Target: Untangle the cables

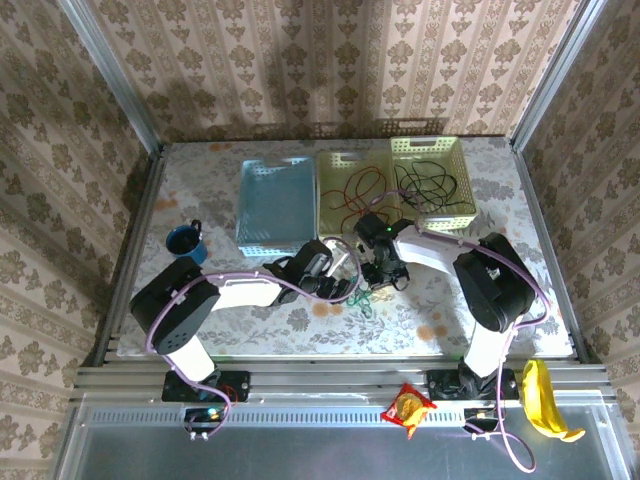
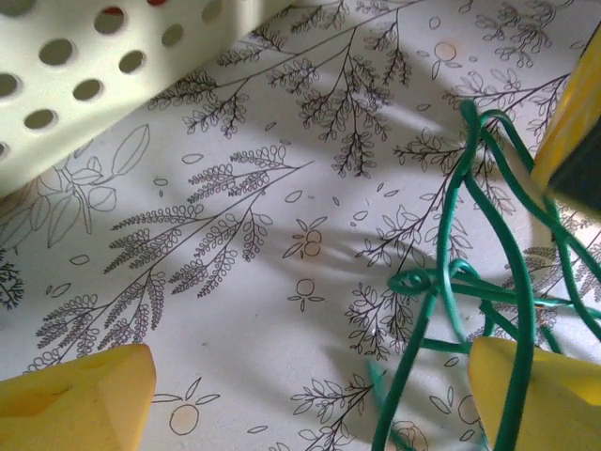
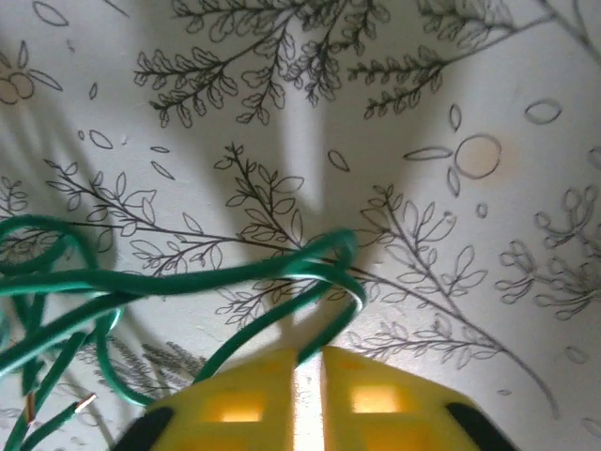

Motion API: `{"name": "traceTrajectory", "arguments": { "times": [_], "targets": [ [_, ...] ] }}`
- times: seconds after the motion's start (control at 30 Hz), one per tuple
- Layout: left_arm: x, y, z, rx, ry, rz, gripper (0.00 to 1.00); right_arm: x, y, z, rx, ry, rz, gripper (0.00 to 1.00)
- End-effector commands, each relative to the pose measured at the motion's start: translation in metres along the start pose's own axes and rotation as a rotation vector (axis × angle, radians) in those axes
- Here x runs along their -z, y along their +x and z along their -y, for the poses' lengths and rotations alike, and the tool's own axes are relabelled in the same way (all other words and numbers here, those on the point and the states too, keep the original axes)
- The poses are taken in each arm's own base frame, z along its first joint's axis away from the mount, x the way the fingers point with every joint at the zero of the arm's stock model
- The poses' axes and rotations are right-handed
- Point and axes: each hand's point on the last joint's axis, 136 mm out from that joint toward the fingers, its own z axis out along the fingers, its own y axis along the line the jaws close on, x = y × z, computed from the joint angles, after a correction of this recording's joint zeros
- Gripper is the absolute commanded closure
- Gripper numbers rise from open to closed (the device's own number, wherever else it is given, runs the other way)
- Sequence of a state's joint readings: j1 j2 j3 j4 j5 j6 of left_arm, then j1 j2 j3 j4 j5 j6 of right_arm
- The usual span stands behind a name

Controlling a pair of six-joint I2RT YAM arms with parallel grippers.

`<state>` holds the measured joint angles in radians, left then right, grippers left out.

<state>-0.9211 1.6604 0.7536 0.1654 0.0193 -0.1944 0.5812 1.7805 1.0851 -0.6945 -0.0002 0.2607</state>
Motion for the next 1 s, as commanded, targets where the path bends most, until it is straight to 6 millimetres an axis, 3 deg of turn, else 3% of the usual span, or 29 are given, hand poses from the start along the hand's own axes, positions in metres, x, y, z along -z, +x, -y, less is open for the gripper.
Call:
{"name": "traceTrajectory", "arguments": {
  "times": [0.0, 0.4, 0.43, 0.53, 0.57, 0.97],
  "targets": [
    [-0.006, -0.005, -0.003, 0.0, 0.001, 0.01, 0.14, -0.003, 0.008, 0.017, -0.018, 0.098, -0.021, 0.97],
    [-0.012, 0.003, -0.019, 0.063, -0.012, 0.004, 0.2, 0.046, -0.009, 0.025, -0.047, 0.106, 0.193, 1.0],
    [-0.01, 0.002, -0.018, 0.062, -0.005, 0.007, 0.19, 0.049, -0.011, 0.021, -0.034, 0.082, 0.204, 0.98],
    [-0.003, -0.002, -0.014, 0.062, 0.017, 0.027, 0.18, 0.055, -0.017, 0.002, 0.022, -0.02, 0.227, 0.68],
    [0.0, -0.004, -0.014, 0.061, 0.016, 0.036, 0.17, 0.056, -0.018, -0.001, 0.03, -0.028, 0.229, 0.62],
    [0.033, -0.035, -0.005, -0.028, 0.132, 0.062, 0.07, 0.049, -0.023, 0.003, 0.005, -0.052, 0.211, 0.59]
  ]
}}
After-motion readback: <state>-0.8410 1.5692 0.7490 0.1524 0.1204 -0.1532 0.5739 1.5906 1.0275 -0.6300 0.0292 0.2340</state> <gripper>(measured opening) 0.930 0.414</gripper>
